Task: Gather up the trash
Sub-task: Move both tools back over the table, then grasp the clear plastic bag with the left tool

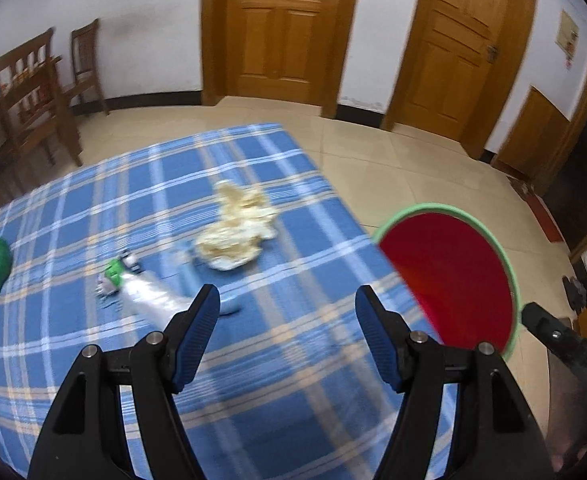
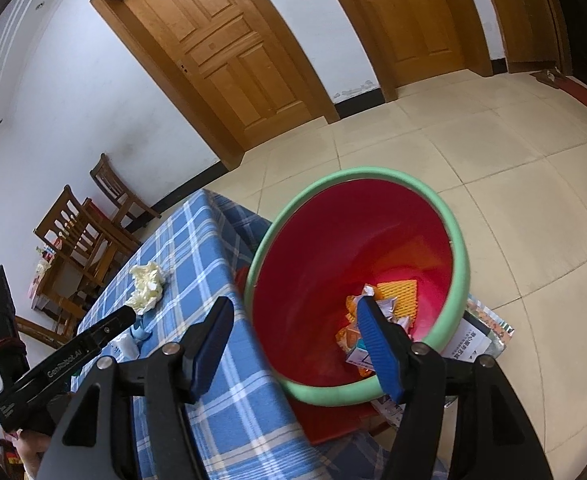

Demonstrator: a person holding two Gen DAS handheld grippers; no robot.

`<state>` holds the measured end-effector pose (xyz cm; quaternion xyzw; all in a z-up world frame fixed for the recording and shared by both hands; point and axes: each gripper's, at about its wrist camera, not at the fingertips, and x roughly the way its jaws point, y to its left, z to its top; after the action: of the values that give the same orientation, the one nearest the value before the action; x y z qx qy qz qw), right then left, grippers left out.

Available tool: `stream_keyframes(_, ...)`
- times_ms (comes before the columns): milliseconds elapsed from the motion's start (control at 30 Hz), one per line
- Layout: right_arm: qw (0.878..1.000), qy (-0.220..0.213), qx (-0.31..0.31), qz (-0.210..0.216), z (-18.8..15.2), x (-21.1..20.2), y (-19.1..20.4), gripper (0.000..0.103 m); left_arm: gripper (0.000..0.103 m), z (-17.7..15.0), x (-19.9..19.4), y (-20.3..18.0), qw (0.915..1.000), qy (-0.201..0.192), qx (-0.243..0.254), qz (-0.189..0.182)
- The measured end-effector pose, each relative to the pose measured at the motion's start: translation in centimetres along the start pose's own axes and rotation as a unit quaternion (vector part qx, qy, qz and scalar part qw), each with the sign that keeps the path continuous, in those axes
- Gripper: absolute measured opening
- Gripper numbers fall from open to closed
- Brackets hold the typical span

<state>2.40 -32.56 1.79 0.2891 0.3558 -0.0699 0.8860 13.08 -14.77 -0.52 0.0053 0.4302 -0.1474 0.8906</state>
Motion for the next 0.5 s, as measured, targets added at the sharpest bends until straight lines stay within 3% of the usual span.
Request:
stream_keyframes(233, 1.000, 0.010, -0.012, 0.006, -0.5, 0.6, 1.3, 0.068, 0.070, -0.4, 0.0, 4.4, 0.9982, 0.003, -0.051, 0.030)
stream_keyframes(500, 1.000, 0.020, -0.018, 0.008, -0.8, 1.4, 1.9, 0.068, 0.070, -0.6, 1.7, 8.7, 0.9907, 0.018, -0.119, 0.063)
